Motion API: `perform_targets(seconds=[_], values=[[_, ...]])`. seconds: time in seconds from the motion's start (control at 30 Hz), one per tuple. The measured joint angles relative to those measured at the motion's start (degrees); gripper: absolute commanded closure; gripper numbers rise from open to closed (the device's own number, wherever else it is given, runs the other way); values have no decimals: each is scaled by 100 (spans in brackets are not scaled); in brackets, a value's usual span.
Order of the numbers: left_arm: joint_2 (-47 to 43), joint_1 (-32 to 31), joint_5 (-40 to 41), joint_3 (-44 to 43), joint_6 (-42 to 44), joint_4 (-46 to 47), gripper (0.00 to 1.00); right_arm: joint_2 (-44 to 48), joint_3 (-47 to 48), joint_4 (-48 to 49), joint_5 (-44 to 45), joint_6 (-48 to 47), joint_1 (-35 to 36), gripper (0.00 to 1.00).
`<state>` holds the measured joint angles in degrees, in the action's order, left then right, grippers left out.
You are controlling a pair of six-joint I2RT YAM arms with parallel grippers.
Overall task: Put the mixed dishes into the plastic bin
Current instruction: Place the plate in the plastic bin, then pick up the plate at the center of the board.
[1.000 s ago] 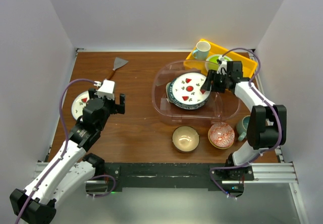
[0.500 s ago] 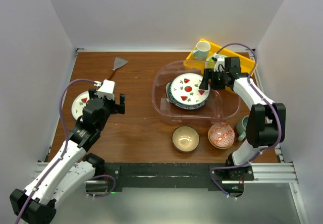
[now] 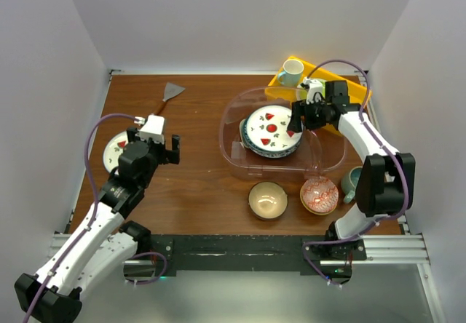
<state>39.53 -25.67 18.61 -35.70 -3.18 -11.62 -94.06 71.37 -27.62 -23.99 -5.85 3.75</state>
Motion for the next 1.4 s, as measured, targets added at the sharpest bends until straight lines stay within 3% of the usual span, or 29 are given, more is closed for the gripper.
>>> perform_targets(seconds=[0.23,0.43,0.53,0.67,0.87,1.1,1.23,1.4], values=[[-7,103,-83,0,-2,4,0,798,-68,-24,-531,-442,-2,22],[0,208,-195,0,-9,9,0,1602,-295,92,-992,-608,-179,12],[52,269,-251,0,-22,26,0,1969,-529,216,-1255,-619,-417,2],[234,376,-339,0,-48,44,0,2391,-855,420,-1615,-551,-743,2],[903,612,-293,0,-160,17,0,2586,-1200,752,-2275,-315,-1023,2],[2273,807,219,-142,-382,-269,0,2586,-1259,758,-2761,-319,-1058,2],[3077,848,551,-415,-507,-483,11,2601,-1259,758,-2861,-321,-1058,2],[4284,879,925,-960,-625,-704,32,2601,-1259,750,-2975,-348,-1058,2]])
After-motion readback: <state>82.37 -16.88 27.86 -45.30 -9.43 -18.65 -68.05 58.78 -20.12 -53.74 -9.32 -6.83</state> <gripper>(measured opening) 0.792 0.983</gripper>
